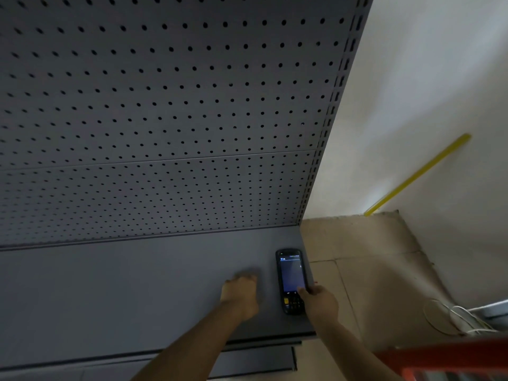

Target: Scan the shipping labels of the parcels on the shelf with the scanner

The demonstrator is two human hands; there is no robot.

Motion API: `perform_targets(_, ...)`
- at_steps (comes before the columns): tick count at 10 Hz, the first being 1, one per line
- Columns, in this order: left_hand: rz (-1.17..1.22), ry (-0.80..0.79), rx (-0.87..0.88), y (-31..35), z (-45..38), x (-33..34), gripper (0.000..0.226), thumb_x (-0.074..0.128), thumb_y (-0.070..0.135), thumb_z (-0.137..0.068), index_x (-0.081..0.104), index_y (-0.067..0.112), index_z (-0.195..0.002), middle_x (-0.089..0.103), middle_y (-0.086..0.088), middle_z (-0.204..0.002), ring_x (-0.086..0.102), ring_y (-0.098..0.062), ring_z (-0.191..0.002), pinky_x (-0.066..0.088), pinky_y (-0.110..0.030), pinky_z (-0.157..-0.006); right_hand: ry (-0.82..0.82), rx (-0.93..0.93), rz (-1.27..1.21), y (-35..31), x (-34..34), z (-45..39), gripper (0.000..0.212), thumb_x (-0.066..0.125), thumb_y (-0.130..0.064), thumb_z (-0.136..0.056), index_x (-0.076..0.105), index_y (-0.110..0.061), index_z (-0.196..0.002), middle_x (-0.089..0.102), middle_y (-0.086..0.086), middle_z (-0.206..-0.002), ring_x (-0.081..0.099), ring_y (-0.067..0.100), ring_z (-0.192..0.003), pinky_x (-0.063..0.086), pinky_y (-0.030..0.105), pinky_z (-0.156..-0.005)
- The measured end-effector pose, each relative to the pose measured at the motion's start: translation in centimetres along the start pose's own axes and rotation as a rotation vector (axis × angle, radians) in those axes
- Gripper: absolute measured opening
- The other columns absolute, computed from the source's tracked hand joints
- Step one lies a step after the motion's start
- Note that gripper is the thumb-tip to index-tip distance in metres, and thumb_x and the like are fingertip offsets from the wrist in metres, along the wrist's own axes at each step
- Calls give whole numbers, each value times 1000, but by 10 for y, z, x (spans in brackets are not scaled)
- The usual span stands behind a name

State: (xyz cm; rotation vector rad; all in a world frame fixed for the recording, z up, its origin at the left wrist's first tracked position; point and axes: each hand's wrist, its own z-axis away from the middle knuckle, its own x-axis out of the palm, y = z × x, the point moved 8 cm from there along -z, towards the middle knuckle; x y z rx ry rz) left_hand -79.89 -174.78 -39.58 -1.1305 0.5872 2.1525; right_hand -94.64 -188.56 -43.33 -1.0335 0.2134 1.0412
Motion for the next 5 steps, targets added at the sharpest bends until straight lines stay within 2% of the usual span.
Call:
perform_targets(1,3,2,-9,0,4,1,43,56,26,-90,45,11,-128,52,-11,-133,52,-28,-121,40,-36,-100,-19,-35,86,-2,0,0,35,59,-36,-92,70,-5,-104,69,17,-107,59,31,-104,36,27,-71)
perform_targets(3,-8,9,-33,3,21,-5,45,52,15,-89,42,9,-132,52,-13,-133,51,-28,-121,40,-35,-101,11,-99,52,-4,-13,6,18,62,-24,-90,59,-7,-94,63,21,-107,57,31,-95,38,31,-75)
perform_targets(4,-26,23,-47,5,33,-10,44,51,14,-89,42,8,-132,51,-14,-133,51,-30,-121,40,-36,-100,-21,-149,43,-5,-18,10,22,61,-17,-90,63,1,-103,67,21,-106,60,34,-103,41,32,-80)
perform_targets(5,-15,56,-70,7,51,-21,45,51,10,-88,42,6,-132,49,-15,-133,51,-31,-121,40,-37,-101,-40,-198,45,-12,-25,22,21,56,-11,-92,66,3,-104,68,21,-105,61,34,-102,43,32,-79)
